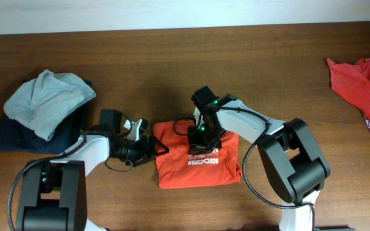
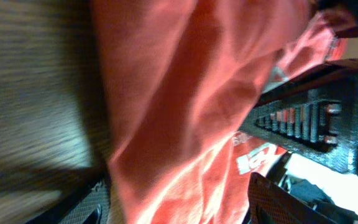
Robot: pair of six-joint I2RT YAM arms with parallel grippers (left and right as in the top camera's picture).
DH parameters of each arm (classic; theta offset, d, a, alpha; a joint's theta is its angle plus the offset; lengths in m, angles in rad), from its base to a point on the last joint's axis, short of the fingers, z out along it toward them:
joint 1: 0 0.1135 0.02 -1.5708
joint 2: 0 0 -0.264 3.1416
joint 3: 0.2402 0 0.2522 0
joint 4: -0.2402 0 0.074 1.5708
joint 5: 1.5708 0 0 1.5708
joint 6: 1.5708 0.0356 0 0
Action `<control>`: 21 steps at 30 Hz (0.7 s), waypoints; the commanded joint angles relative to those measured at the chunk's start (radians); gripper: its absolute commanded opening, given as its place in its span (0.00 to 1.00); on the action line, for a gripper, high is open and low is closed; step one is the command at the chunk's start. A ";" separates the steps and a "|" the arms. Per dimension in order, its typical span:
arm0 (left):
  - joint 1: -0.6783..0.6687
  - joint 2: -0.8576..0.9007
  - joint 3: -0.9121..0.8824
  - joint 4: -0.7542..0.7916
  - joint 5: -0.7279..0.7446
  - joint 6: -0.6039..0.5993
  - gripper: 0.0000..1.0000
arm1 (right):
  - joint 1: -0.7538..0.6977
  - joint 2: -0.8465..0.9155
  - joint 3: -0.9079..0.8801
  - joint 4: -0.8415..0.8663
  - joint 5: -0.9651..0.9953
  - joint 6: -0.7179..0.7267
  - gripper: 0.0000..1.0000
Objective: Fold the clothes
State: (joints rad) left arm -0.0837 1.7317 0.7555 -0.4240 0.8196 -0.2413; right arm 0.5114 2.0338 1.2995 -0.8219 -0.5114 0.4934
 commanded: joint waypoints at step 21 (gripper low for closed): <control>-0.048 0.090 -0.020 0.095 0.083 -0.196 0.53 | -0.003 0.030 -0.002 0.042 -0.032 -0.009 0.18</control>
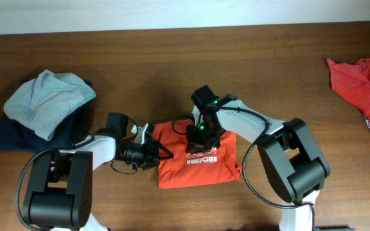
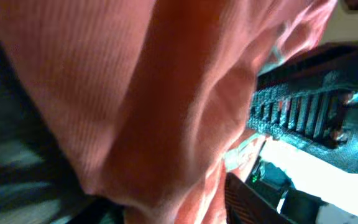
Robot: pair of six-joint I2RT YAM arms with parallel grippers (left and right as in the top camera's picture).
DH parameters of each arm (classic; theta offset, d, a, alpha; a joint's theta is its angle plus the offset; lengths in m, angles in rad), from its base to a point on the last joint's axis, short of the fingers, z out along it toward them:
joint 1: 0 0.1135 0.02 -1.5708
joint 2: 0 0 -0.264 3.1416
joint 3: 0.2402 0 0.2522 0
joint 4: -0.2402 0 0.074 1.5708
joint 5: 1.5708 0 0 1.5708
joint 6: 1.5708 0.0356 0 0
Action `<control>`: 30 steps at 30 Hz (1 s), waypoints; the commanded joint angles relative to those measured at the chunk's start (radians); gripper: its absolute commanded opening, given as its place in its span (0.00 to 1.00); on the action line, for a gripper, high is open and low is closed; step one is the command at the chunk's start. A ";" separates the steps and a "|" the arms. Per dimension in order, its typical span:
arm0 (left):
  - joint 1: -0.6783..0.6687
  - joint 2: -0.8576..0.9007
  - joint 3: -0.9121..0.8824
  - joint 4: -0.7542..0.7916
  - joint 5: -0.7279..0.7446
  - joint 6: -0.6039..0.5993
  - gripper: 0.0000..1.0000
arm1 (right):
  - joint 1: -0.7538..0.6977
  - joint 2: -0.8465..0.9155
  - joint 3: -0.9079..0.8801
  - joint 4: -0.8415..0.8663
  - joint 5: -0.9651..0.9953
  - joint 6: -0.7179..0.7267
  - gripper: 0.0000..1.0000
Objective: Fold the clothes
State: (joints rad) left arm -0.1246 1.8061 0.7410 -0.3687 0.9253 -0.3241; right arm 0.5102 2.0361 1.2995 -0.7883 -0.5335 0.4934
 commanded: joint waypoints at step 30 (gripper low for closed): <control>0.090 -0.381 0.048 0.148 -0.123 0.035 0.00 | -0.172 -0.272 -0.002 -0.045 0.140 -0.097 0.19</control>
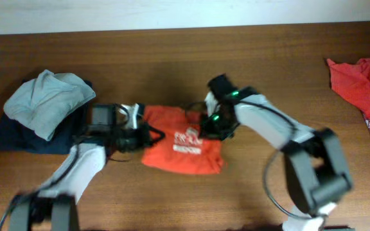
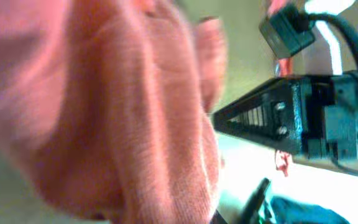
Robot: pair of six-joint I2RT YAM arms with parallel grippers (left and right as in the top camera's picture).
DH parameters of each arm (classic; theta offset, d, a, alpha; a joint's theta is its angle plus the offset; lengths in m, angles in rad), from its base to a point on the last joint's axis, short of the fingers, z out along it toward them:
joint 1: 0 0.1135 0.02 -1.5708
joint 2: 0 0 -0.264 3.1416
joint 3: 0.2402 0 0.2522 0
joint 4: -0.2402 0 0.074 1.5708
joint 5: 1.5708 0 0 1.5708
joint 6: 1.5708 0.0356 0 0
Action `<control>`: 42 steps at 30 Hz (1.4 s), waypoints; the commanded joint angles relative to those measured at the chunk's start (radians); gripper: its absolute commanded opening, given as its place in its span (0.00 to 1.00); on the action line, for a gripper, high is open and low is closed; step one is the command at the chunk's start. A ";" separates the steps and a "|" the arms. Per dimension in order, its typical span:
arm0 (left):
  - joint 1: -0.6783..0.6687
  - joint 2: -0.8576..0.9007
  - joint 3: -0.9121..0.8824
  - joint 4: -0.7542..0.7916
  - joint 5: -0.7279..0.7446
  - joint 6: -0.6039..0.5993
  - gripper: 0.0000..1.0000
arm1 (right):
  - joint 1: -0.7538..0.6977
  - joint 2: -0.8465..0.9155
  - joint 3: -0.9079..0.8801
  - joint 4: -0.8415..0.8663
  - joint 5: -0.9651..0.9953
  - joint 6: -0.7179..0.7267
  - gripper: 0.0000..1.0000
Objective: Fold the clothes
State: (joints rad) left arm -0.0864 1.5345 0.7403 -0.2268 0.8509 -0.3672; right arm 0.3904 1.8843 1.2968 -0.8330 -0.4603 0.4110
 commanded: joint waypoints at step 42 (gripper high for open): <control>0.591 0.358 1.032 0.102 -0.017 0.209 0.00 | -0.095 -0.197 0.001 -0.073 0.080 -0.014 0.18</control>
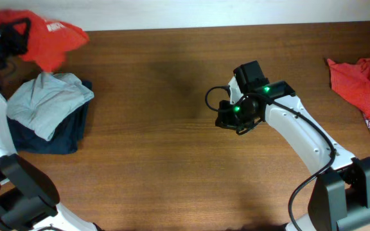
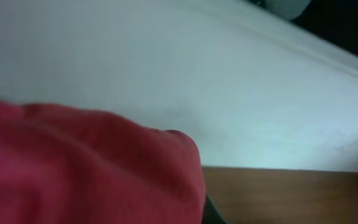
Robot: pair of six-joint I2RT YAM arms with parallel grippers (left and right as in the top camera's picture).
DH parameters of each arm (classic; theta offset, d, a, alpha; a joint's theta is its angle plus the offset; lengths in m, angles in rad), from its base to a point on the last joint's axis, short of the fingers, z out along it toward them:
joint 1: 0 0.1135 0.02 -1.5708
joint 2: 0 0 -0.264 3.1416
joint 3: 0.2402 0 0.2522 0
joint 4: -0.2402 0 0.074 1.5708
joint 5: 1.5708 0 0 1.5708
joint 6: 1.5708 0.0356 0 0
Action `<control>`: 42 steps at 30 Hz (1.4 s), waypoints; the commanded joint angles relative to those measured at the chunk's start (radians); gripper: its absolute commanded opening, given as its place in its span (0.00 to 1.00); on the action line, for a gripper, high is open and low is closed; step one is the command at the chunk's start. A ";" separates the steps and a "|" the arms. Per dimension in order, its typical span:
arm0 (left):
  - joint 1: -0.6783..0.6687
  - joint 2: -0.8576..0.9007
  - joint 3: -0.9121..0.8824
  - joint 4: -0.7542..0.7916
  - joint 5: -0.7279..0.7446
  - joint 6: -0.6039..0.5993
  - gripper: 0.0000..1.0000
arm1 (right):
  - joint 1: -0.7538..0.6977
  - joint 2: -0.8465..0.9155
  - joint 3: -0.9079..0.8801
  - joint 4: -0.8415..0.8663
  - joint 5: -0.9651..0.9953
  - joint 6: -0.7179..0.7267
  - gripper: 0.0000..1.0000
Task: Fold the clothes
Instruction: 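Carry the folded orange shirt left onto the grey and navy stack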
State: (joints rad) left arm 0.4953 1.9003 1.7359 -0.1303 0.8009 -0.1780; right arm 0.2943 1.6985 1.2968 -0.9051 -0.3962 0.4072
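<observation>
My left gripper [image 1: 19, 29] is raised at the far back left corner, shut on the folded orange-red shirt [image 1: 51, 35], which hangs to its right above the table. The left wrist view shows the same shirt [image 2: 73, 168] filling the lower left against a white wall and hiding the fingers. Just below it on the table is a pile of folded clothes, a grey garment [image 1: 44, 102] on a navy one [image 1: 56, 131]. My right gripper [image 1: 225, 117] is low over bare wood at mid-table with nothing in it. Its jaws are too dark to read.
A loose red garment [image 1: 365, 83] lies crumpled at the right edge of the wooden table [image 1: 159, 173]. A white wall runs along the back edge.
The shirt was on the table left of centre, with my left gripper at its left edge and my right at its right edge. Now it hangs from the left gripper at the back left corner, with the right gripper apart from it.
The folded shirt lay at front centre with my right gripper on top and my left at its left edge. Then the left gripper was on the edge. Later the shirt sat further left. Now it is in the air near the pile.
</observation>
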 commanded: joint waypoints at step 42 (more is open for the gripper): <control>0.153 -0.064 0.013 -0.954 -0.388 0.262 0.94 | 0.001 -0.011 0.001 -0.021 0.043 -0.037 0.19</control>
State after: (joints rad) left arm 0.6945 1.8771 1.7599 -1.0683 0.4026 0.0250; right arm 0.2943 1.6985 1.2964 -0.9337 -0.3733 0.3801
